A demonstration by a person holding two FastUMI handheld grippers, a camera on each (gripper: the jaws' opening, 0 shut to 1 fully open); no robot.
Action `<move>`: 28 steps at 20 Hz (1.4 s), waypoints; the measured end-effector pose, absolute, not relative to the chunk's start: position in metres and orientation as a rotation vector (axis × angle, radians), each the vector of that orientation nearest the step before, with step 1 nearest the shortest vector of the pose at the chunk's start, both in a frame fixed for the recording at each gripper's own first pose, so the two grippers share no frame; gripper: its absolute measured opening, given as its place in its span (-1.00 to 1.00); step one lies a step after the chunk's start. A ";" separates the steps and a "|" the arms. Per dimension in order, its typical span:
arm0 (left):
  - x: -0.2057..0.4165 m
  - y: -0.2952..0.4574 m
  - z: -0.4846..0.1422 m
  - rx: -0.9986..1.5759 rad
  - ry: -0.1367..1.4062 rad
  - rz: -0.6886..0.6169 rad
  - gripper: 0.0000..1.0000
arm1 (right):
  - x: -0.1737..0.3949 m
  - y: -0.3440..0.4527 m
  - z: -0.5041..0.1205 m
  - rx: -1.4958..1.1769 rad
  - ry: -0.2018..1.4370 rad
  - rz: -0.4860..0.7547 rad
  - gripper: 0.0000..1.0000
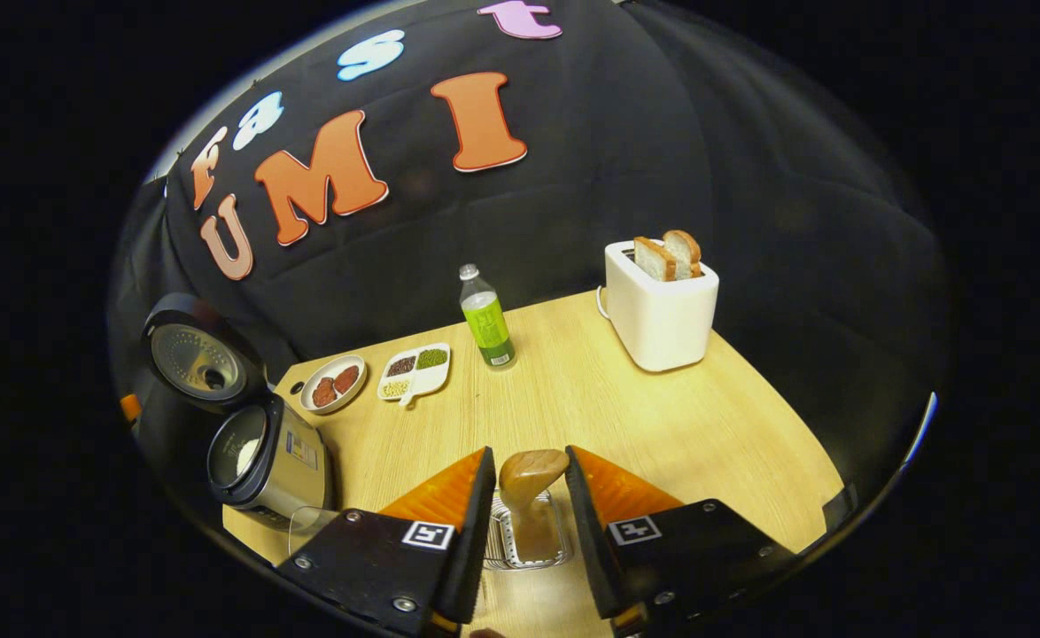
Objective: Close the left gripper, press the button to open the rice cooker; take a wooden spoon from the chopstick holder with the right hand, scoop a spoonful of rice and pour it into the rice cooker, then put the wooden spoon back into the chopstick holder.
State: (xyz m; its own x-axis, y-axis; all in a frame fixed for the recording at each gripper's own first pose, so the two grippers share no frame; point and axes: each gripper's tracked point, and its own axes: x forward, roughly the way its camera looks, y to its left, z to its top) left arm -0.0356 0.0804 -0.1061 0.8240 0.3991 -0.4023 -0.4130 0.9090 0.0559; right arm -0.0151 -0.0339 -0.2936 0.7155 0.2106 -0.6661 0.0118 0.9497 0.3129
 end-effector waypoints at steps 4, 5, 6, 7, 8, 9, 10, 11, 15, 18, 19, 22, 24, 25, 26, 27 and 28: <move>-0.013 0.083 -0.071 0.000 0.355 0.400 0.94 | -0.011 -0.055 -0.272 0.305 0.718 0.080 0.39; -0.004 0.082 -0.061 -0.003 0.339 0.385 0.94 | -0.010 -0.060 -0.266 0.306 0.707 0.075 0.44; 0.005 0.080 -0.050 -0.011 0.322 0.368 0.94 | -0.010 -0.064 -0.259 0.308 0.694 0.070 0.50; 0.014 0.078 -0.038 -0.016 0.305 0.354 0.94 | -0.007 -0.069 -0.252 0.309 0.677 0.063 0.52; 0.023 0.077 -0.026 -0.014 0.286 0.346 0.94 | -0.005 -0.073 -0.245 0.308 0.661 0.059 0.54; 0.033 0.078 -0.016 -0.002 0.270 0.340 0.86 | -0.004 -0.078 -0.238 0.304 0.644 0.055 0.56; 0.042 0.078 -0.007 0.013 0.254 0.336 0.93 | -0.005 -0.081 -0.229 0.303 0.628 0.059 0.59; 0.052 0.075 0.002 0.016 0.238 0.321 0.86 | -0.005 -0.082 -0.221 0.303 0.608 0.070 0.62; 0.090 0.072 0.016 -0.009 0.241 0.292 0.84 | -0.005 -0.093 -0.197 0.240 0.520 0.074 0.75; 0.114 0.070 0.004 -0.027 0.306 0.289 0.84 | -0.008 -0.103 -0.185 0.176 0.474 0.067 0.75; 0.120 0.069 -0.004 -0.025 0.337 0.283 0.84 | -0.010 -0.106 -0.183 0.158 0.465 0.064 0.75; 0.135 0.069 -0.025 -0.024 0.415 0.273 0.88 | -0.020 -0.114 -0.180 0.130 0.461 0.047 0.75; 0.138 0.072 -0.036 -0.030 0.469 0.273 0.94 | -0.023 -0.120 -0.183 0.128 0.468 0.035 0.75; 0.139 0.072 -0.042 -0.043 0.499 0.269 0.97 | -0.024 -0.122 -0.185 0.125 0.469 0.030 0.75; 0.140 0.069 -0.049 -0.057 0.531 0.267 1.00 | -0.024 -0.124 -0.185 0.121 0.468 0.025 0.75; 0.140 0.067 -0.058 -0.068 0.568 0.259 0.92 | -0.024 -0.126 -0.184 0.117 0.466 0.020 0.75; 0.140 0.066 -0.059 -0.074 0.582 0.253 0.84 | -0.024 -0.126 -0.184 0.118 0.465 0.017 0.75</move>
